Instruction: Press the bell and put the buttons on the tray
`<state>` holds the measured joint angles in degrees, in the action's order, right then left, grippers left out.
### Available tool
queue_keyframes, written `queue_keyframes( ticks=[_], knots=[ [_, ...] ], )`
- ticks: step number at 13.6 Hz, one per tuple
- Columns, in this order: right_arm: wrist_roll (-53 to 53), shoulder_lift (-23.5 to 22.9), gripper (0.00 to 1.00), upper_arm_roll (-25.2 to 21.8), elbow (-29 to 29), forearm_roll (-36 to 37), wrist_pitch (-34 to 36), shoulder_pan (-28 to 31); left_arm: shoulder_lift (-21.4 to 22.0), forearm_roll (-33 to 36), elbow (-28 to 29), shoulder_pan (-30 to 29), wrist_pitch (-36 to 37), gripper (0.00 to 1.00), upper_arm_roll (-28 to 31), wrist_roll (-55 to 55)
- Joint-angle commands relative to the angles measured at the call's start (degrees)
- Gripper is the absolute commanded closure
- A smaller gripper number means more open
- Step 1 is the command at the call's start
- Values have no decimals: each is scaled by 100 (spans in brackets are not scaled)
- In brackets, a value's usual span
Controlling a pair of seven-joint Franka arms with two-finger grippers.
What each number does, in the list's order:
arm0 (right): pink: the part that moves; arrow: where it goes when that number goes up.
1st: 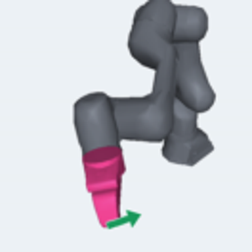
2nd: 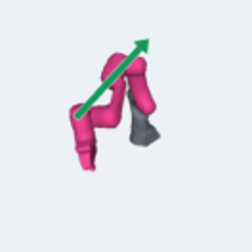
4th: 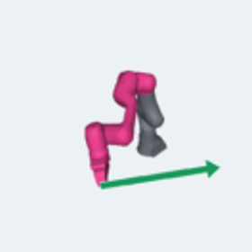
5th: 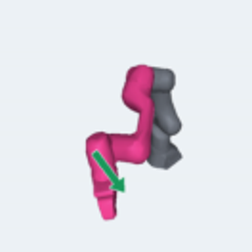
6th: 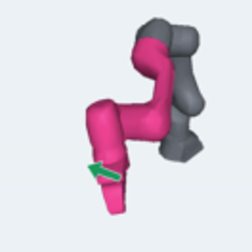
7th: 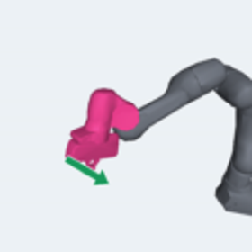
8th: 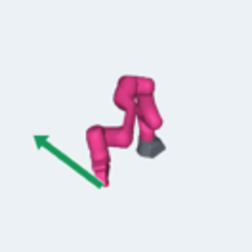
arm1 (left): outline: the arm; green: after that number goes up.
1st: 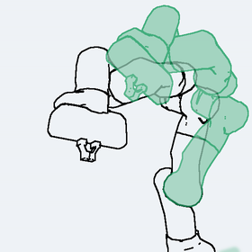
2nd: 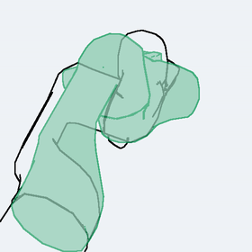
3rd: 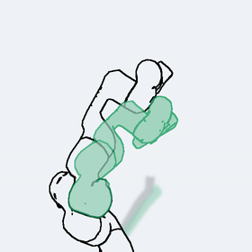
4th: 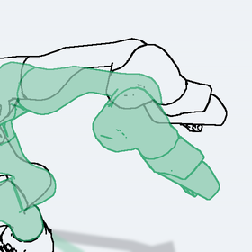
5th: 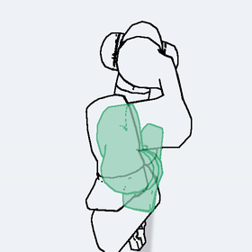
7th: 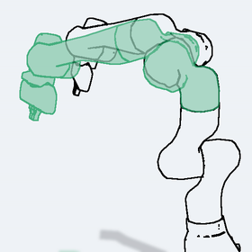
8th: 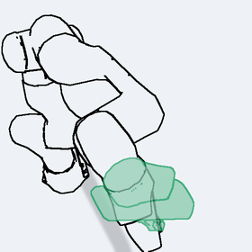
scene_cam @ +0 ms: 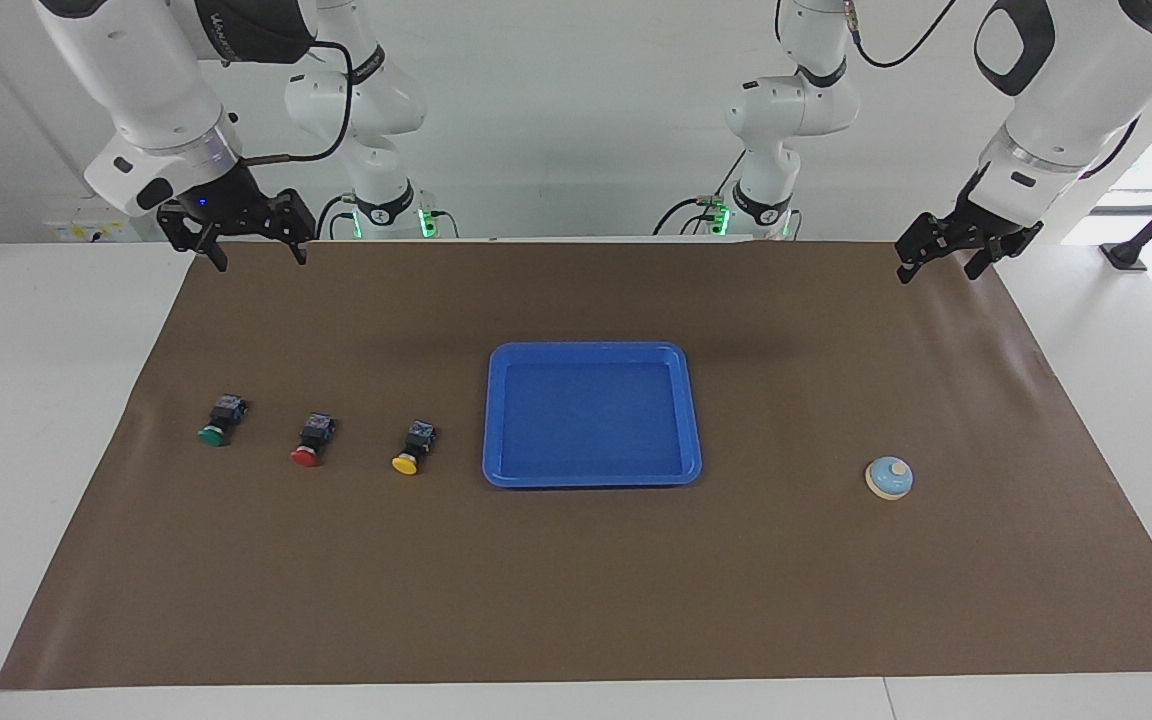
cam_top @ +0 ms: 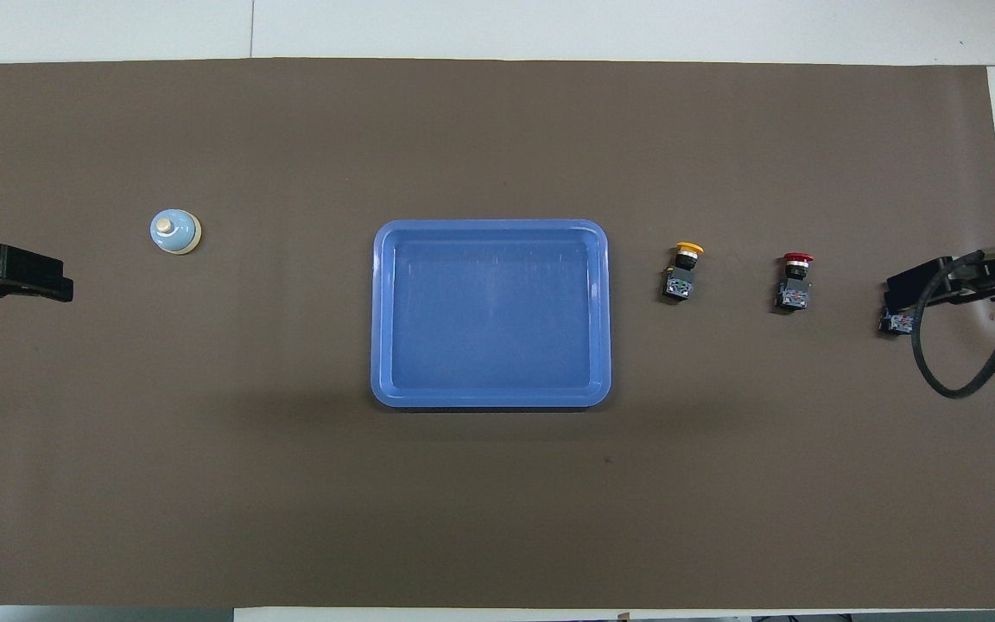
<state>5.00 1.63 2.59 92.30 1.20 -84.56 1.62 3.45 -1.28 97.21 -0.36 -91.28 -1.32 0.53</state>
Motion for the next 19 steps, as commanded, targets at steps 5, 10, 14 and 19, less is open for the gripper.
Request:
queue_keyframes(
  ticks=[5, 10, 14, 19],
  knots=[
    [1, 48, 0, 39, 69, -41, -34, 57, 33, -47, -18, 72, 84, 0, 0, -18],
    [1, 48, 0, 39, 78, -41, -34, 57, -290, 5, 53, 1, -652, 100, 1, -44],
    [1, 48, 0, 39, 69, -41, -43, 57, -1238, 14, -17, -34, -1715, 100, 27, -44],
    [1, 48, 0, 39, 69, -41, -43, 57, -2390, 119, -385, -25, -2710, 100, 45, -44]
  ],
)
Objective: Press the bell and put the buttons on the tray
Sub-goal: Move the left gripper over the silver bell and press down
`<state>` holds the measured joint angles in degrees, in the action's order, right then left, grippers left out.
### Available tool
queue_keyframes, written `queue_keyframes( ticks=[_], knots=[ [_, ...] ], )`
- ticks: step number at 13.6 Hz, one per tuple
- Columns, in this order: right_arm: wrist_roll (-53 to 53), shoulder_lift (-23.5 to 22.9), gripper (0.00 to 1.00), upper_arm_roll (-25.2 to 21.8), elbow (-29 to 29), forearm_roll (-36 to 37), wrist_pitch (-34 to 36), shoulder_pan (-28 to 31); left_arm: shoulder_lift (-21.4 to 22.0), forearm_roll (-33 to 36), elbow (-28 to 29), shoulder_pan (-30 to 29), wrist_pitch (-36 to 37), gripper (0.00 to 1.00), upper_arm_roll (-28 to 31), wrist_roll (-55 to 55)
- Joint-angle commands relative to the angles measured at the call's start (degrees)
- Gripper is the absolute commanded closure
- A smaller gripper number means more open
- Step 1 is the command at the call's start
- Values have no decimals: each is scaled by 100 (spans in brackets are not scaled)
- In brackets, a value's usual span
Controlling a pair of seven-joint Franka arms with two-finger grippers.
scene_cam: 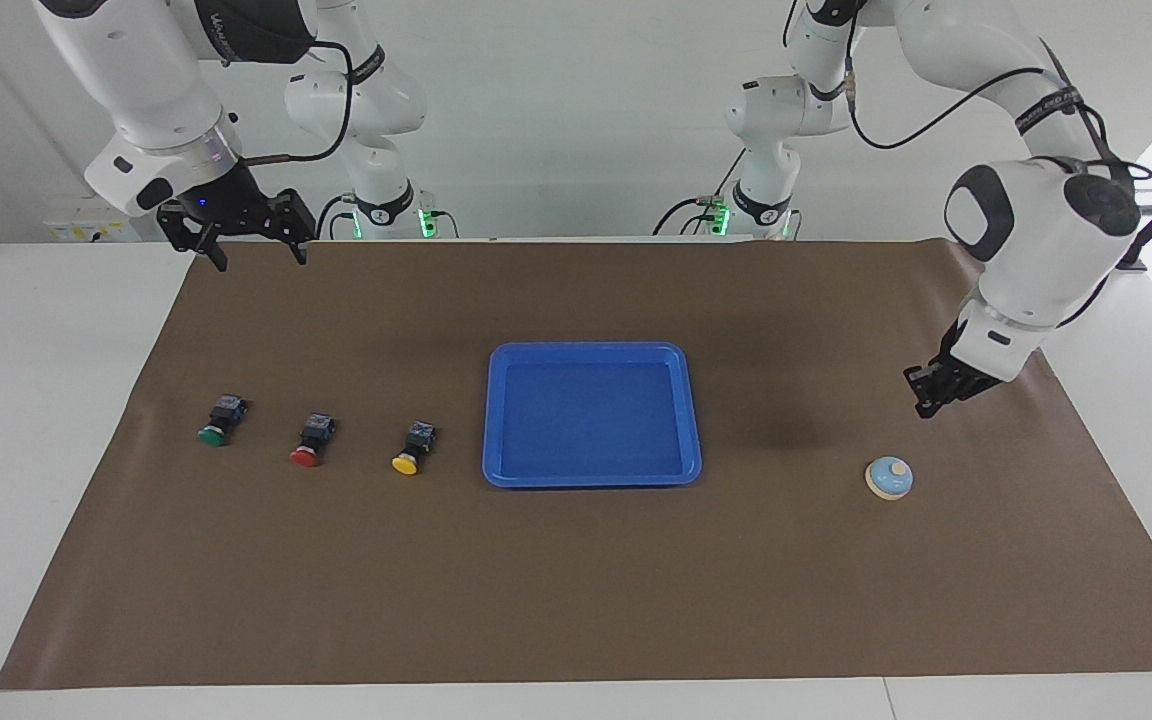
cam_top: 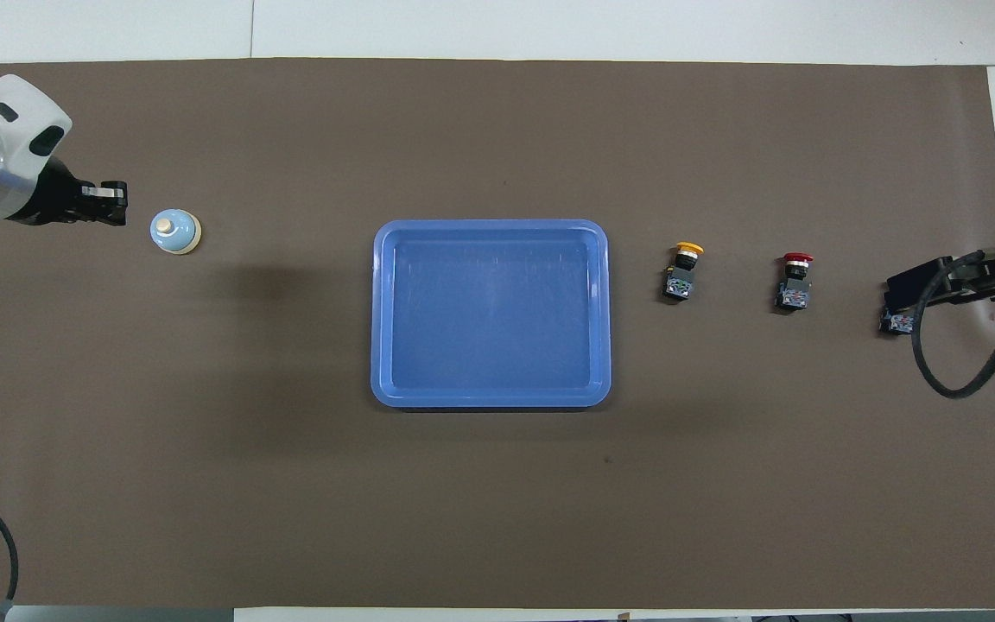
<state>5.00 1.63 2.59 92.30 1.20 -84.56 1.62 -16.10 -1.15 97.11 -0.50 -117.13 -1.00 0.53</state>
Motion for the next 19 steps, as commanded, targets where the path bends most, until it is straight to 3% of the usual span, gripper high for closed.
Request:
queue_keyframes(
  ticks=[1, 9, 19],
  knots=[
    [1, 48, 0, 39, 69, -41, -43, 57, -612, 124, -481, -11, -178, 100, 13, -44],
    [10, 48, 0, 39, 78, -41, -34, 57, -842, 212, -254, -64, -662, 100, 30, -27],
    [10, 48, 0, 39, 69, -41, -34, 57, -859, 212, 731, -29, -1796, 100, 30, 149]
  ],
)
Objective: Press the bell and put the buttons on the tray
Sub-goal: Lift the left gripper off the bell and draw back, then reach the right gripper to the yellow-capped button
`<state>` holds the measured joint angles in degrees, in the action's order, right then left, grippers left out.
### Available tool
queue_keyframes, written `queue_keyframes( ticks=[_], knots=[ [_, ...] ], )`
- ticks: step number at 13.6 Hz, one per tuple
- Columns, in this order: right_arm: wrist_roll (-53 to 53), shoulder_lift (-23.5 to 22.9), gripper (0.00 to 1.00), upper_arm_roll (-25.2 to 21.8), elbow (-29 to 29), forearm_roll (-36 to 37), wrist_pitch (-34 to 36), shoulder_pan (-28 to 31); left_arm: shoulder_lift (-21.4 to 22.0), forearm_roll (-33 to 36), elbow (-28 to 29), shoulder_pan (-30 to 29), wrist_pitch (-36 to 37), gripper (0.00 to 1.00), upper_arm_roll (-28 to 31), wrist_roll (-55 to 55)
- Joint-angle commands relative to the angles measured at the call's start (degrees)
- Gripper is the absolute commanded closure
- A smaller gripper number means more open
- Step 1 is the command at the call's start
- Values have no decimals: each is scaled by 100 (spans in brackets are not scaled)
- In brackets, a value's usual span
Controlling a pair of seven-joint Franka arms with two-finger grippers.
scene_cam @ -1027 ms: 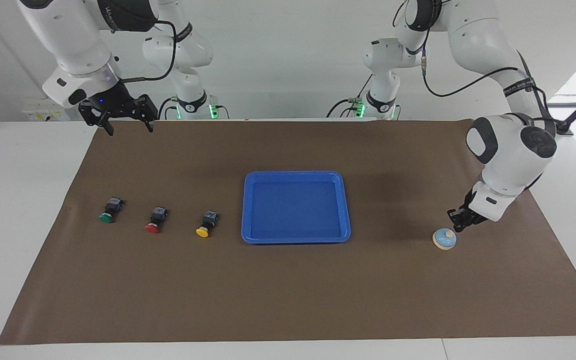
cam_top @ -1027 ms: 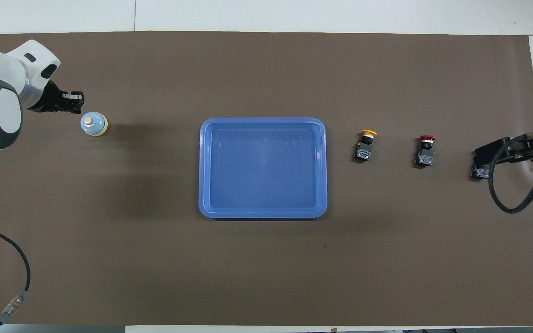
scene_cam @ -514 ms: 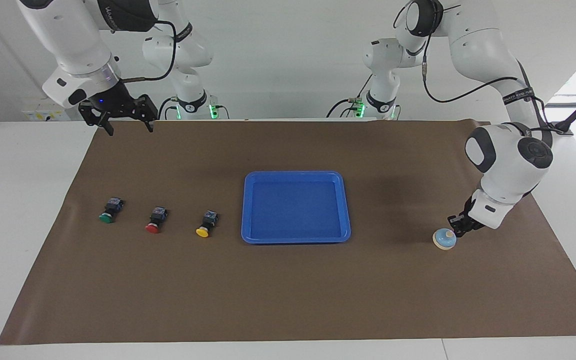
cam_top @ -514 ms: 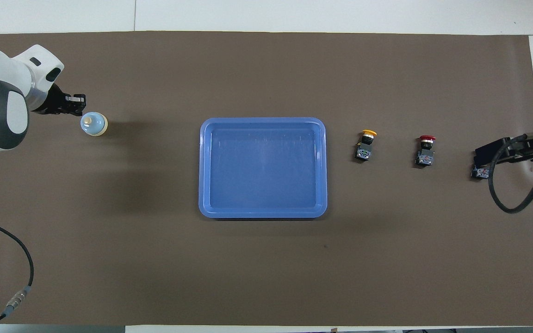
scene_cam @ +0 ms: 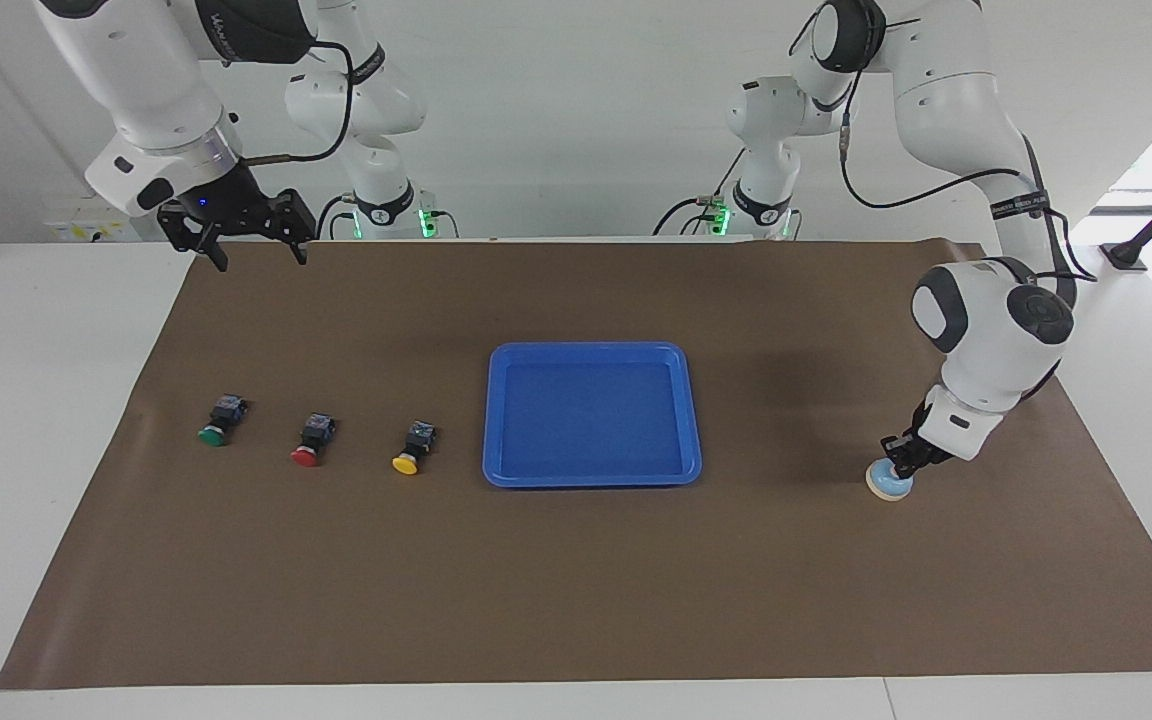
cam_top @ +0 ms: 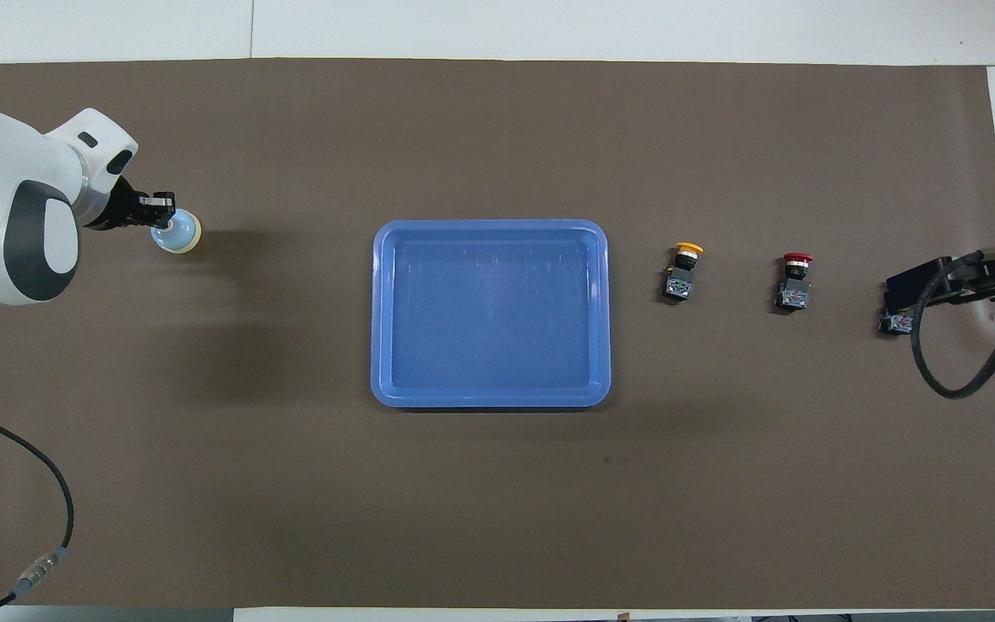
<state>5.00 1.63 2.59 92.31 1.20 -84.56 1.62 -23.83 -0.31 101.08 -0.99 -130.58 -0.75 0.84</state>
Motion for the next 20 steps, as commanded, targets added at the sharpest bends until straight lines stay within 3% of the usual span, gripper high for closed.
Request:
queue_keyframes(
  ticks=[1, 3, 5, 6, 8, 10, 11, 15, 18, 20],
  knots=[
    [1, 48, 0, 39, 76, -41, -34, 57, -78, 128, 263, 37, -320, 100, 5, 119],
    [1, 48, 0, 39, 77, -41, -34, 57, -17, 128, 35, 46, 13, 100, 5, 119],
    [10, 57, 0, 39, 76, -41, -25, 57, 359, 128, 34, 29, 347, 100, -4, 101],
    [1, 57, 0, 31, 77, -32, 123, 84, 571, 128, 8, 11, 619, 93, -4, 84],
    [10, 57, 0, 22, 59, -41, 282, 250, 1124, 128, 25, 2, 1251, 42, -4, 75],
    [53, 153, 0, 22, 24, -23, 291, 286, 1537, 128, 34, 37, 1631, 5, -13, 127],
    [37, 162, 0, -4, 24, -32, 300, 356, 1792, 119, 43, 46, 1885, 0, -13, 127],
    [-138, 197, 0, -5, 155, -32, 38, 304, 2619, 119, 43, 2, 2572, 0, -13, 118],
    [-752, 277, 0, 136, 1013, -32, -1207, -28, 2814, 119, -1, 11, 2810, 0, -4, 75],
    [-1454, -37, 0, 136, 1245, -32, -1719, -371, 2770, 93, -97, 29, 2975, 0, -13, 75]
  ],
)
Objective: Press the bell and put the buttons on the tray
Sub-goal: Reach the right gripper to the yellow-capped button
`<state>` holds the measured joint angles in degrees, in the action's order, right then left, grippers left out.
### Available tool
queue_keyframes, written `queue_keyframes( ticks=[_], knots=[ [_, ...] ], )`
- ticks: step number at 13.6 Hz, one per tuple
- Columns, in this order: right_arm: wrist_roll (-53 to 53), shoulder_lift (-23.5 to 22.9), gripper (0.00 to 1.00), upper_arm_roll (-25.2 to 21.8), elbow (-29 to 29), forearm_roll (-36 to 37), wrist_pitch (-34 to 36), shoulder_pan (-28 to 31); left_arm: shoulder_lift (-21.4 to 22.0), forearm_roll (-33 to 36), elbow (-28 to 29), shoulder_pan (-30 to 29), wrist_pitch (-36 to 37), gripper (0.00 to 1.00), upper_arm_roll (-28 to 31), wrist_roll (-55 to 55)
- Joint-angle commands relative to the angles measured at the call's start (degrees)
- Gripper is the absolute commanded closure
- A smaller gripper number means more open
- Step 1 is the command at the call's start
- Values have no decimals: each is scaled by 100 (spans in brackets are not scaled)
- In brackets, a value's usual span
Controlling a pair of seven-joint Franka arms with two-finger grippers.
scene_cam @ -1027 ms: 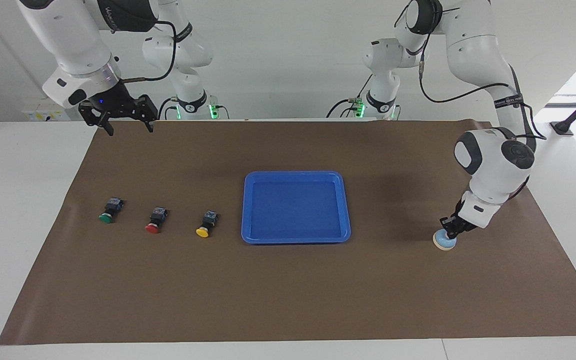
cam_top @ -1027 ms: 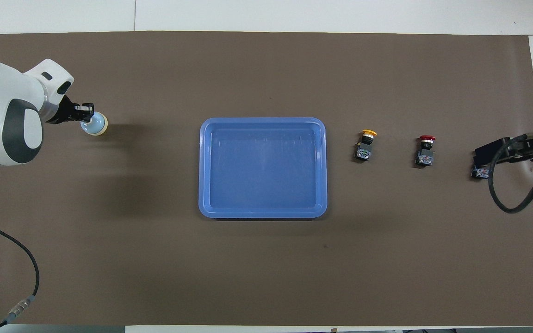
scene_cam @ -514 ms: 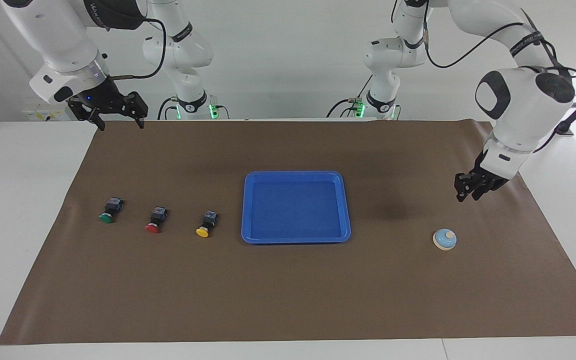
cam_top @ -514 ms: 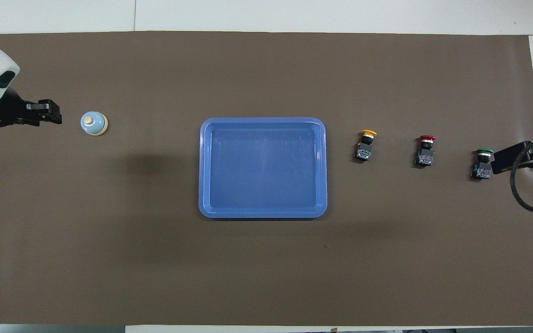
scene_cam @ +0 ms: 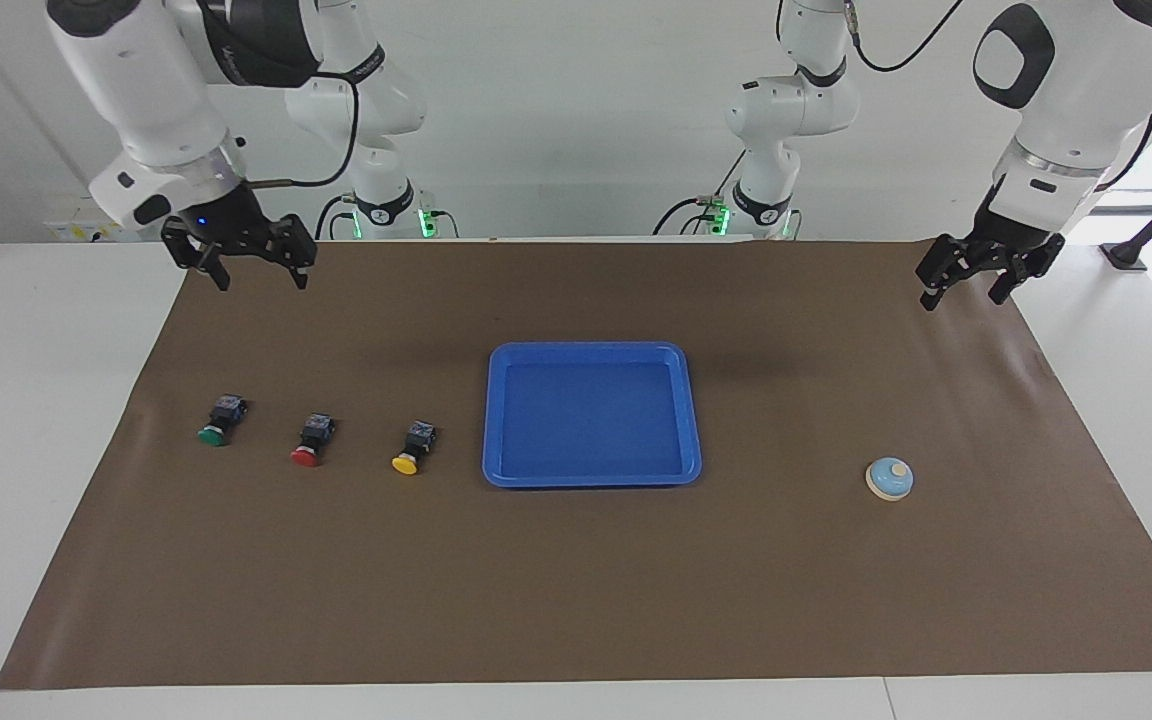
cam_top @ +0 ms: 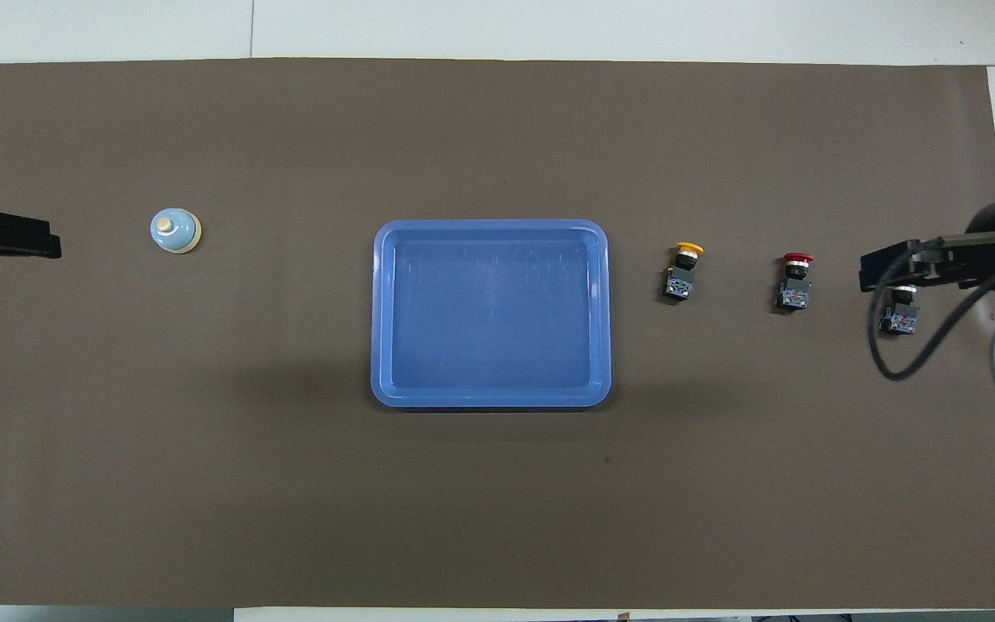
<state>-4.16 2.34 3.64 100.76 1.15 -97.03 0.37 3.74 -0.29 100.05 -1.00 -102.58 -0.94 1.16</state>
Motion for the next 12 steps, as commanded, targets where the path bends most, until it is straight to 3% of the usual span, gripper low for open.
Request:
queue_keyframes(
  ticks=[1, 4, 6, 7, 12],
  knots=[
    [-856, -424, 0, 31, 400, -27, -796, -413, -126, 73, -359, 39, 577, 0, 6, 42],
    [-1691, -1182, 0, 31, 540, -27, -1851, -826, -268, 64, -609, 91, 1020, 0, -12, 42],
    [-1852, -1227, 0, 31, 1311, -18, -2965, -916, -268, 56, -618, 92, 1082, 0, -29, 34],
    [-1887, -1401, 0, 31, 1393, -18, -3232, -959, -268, 64, -635, 92, 1152, 0, -29, 42],
    [-1992, -1903, 0, 22, 1428, 35, -3595, -960, -242, 56, -609, 144, 1345, 0, -47, 42]
  ],
)
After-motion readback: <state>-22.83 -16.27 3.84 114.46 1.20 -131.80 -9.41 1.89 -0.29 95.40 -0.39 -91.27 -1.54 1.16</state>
